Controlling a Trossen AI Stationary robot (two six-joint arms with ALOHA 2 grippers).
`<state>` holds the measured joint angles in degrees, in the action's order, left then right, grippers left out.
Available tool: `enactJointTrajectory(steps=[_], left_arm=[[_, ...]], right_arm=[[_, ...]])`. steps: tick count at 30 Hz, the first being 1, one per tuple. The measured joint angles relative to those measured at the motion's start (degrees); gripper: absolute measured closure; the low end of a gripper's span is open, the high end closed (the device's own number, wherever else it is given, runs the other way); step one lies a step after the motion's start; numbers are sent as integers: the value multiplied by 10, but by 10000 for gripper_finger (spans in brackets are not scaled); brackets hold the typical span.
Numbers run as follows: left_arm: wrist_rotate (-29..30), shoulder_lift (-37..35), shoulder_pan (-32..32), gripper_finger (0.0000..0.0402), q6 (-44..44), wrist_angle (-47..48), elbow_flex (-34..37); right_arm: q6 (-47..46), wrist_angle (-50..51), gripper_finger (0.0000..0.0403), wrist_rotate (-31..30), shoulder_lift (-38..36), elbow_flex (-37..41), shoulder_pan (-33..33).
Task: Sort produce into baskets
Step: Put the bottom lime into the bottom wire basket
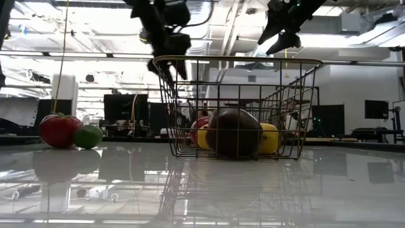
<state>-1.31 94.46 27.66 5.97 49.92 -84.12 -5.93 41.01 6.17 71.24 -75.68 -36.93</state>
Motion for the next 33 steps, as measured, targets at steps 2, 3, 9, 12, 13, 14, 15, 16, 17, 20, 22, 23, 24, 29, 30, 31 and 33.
enactJointTrajectory(steps=[2,3,9,12,13,14,15,16,17,20,22,23,24,29,30,31,33], left_arm=[[-11,-39,-1,17,11,1,48],[-17,-62,-3,17,16,1,73],[-40,-180,-52,17,79,49,207],[-42,-220,-104,17,108,94,252],[-42,-228,-125,17,112,104,265],[-39,-234,-147,17,115,111,276],[-30,-240,-170,17,116,115,286],[-16,-243,-190,17,117,120,295],[1,-244,-210,17,114,125,301],[48,-241,-257,17,95,125,321],[92,-234,-277,17,87,125,335],[118,-230,-283,17,80,129,341],[139,-225,-286,17,70,130,347],[103,-204,-284,17,27,112,387],[88,-201,-284,17,25,104,397],[77,-200,-284,17,24,95,408],[79,-194,-284,17,25,87,422]], right_arm=[[1,0,81,0,0,0,0],[2,0,81,0,0,0,0],[14,0,81,0,0,0,0],[15,0,81,0,0,0,0],[17,0,81,0,0,0,0],[18,0,81,0,0,0,0],[19,0,81,0,0,0,0],[20,0,81,0,0,0,0],[21,0,81,0,0,0,0],[21,0,81,0,2,0,0],[21,1,81,1,3,0,0],[20,1,81,3,3,0,0],[19,1,81,3,3,0,0],[14,5,81,15,3,0,3],[14,6,81,15,3,0,3],[14,6,81,15,3,0,3],[10,6,81,15,3,0,3]])
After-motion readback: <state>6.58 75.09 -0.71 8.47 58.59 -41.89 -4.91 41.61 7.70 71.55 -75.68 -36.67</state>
